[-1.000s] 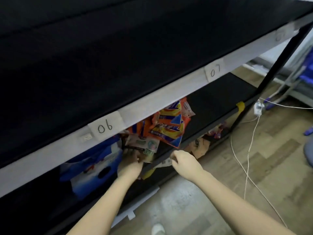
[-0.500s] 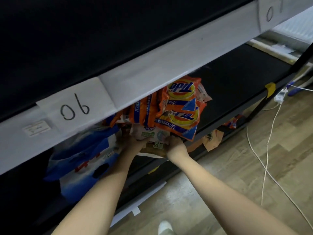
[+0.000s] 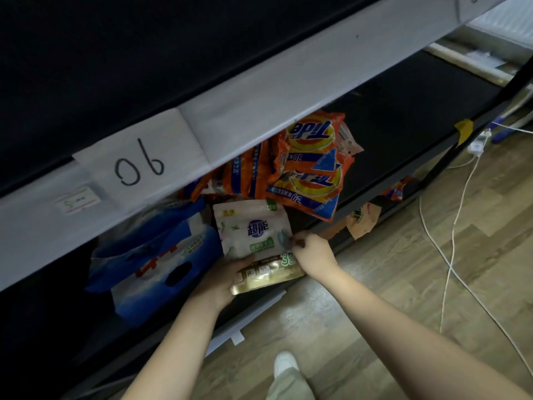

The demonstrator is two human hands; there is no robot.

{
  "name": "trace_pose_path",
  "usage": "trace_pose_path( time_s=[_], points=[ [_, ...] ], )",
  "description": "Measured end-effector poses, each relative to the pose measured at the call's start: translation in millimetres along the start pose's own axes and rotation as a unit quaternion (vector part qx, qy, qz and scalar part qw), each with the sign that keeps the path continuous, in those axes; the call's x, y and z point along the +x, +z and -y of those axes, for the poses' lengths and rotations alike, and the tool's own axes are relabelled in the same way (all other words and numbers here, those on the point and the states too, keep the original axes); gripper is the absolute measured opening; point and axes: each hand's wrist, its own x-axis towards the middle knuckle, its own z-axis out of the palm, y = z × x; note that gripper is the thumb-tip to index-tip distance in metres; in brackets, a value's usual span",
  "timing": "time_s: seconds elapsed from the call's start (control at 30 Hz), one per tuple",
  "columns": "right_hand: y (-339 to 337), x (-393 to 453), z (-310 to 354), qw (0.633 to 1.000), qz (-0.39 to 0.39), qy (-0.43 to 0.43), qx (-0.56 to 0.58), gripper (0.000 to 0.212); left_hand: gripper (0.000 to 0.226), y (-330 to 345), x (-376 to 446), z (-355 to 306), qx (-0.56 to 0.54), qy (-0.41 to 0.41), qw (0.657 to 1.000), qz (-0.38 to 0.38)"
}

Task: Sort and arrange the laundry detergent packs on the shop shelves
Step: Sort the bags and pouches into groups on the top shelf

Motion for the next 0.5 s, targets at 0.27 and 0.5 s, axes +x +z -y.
trace_pose_path(
  time_s=[0.27, 0.5],
  points=[
    [-8, -4, 10, 0.997, -0.008, -0.067, -0.045, 0.029, 0.016, -40, -35, 17, -0.106, 0.043, 0.99, -0.076],
    [2, 32, 44, 0.952, 0.007, -0.184, -0.244, 0.043, 0.013, -58, -48, 18, -0.104, 0.084, 0.985, -0.111]
  ],
)
